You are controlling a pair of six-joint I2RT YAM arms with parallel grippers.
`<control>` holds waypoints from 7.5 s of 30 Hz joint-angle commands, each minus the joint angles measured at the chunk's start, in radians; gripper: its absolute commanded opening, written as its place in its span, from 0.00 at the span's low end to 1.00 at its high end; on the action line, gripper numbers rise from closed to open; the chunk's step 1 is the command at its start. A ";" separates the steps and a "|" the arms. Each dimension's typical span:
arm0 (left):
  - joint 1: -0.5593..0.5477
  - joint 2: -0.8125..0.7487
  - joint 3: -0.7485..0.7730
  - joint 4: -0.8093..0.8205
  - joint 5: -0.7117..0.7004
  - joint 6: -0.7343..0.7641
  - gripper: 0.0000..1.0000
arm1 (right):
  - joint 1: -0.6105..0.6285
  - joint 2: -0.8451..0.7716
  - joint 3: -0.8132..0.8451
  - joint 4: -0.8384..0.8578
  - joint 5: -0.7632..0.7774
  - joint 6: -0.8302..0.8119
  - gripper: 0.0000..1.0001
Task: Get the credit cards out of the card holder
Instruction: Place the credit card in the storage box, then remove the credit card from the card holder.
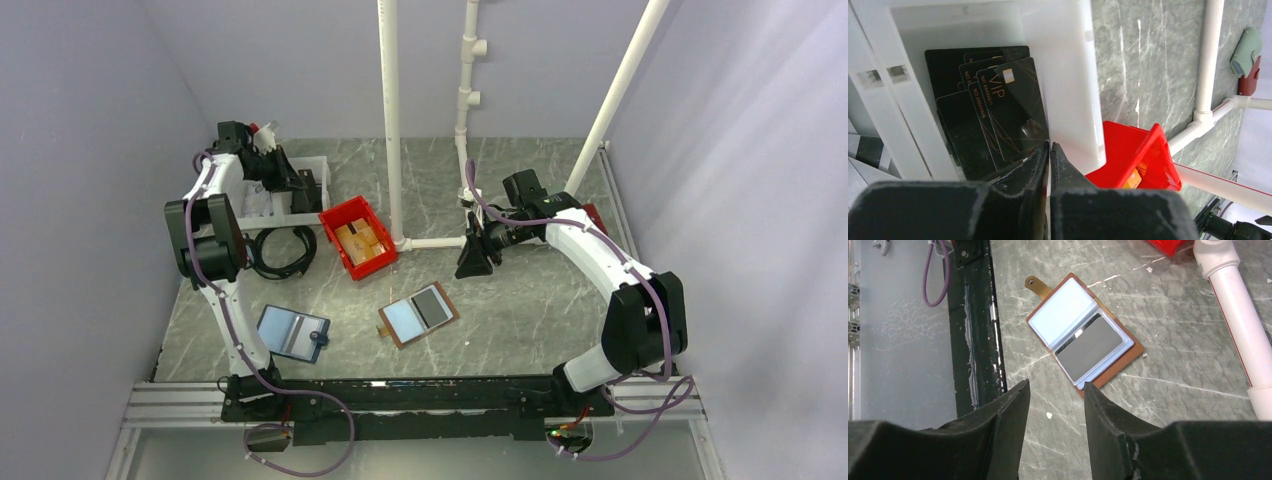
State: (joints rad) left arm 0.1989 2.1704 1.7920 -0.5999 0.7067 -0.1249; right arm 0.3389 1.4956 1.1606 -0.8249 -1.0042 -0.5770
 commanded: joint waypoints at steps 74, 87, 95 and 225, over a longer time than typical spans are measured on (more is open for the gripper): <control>-0.056 -1.770 -1.341 0.250 0.149 -0.685 0.99 | -0.145 -0.297 -0.253 -0.053 -0.032 -0.521 0.64; -0.240 -1.771 -1.380 0.365 0.107 -0.734 0.99 | -0.155 -0.287 -0.273 0.014 -0.036 -0.461 0.64; -0.540 -1.618 -1.390 0.511 -0.089 -0.729 0.97 | -0.033 -0.242 -0.279 0.120 0.032 -0.338 0.63; -1.047 -0.631 -1.455 1.271 -0.684 -1.110 0.42 | 0.137 0.339 -0.162 0.473 0.170 0.513 0.11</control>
State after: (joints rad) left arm -0.8440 1.5173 0.3355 0.6659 0.0456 -1.2087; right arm 0.4728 1.8206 0.9653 -0.3435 -0.8207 -0.0727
